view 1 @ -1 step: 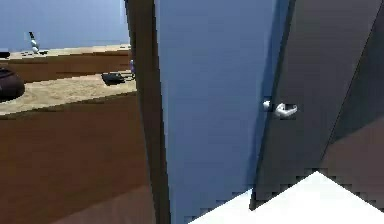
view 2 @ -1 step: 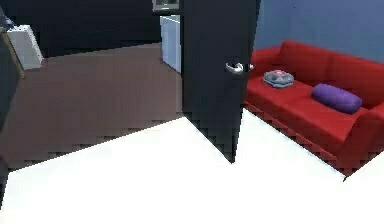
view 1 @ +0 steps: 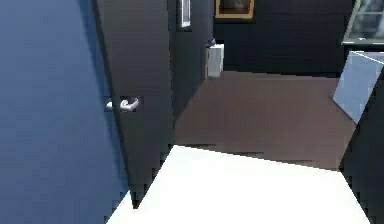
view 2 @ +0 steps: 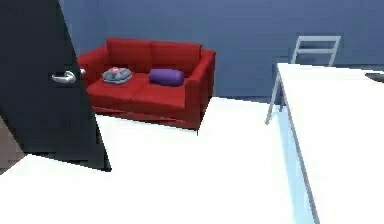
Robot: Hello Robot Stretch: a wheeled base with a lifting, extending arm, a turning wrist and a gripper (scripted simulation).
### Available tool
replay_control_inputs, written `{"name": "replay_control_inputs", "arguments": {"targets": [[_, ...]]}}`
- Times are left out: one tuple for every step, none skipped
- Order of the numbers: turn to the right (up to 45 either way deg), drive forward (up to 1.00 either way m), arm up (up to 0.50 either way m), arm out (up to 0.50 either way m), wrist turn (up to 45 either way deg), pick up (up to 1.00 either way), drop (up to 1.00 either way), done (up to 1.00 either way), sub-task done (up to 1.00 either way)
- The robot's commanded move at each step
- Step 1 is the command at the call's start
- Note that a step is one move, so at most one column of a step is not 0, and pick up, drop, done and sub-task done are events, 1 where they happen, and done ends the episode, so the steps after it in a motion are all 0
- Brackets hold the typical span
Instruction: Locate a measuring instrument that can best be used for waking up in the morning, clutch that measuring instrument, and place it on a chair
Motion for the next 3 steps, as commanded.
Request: {"name": "replay_control_inputs", "arguments": {"targets": [[12.0,0.0,0.0,0.0,0.0,0.0,0.0,0.0,0.0],[0.0,1.0,0.0,0.0,0.0,0.0,0.0,0.0,0.0],[3.0,0.0,0.0,0.0,0.0,0.0,0.0,0.0,0.0]]}}
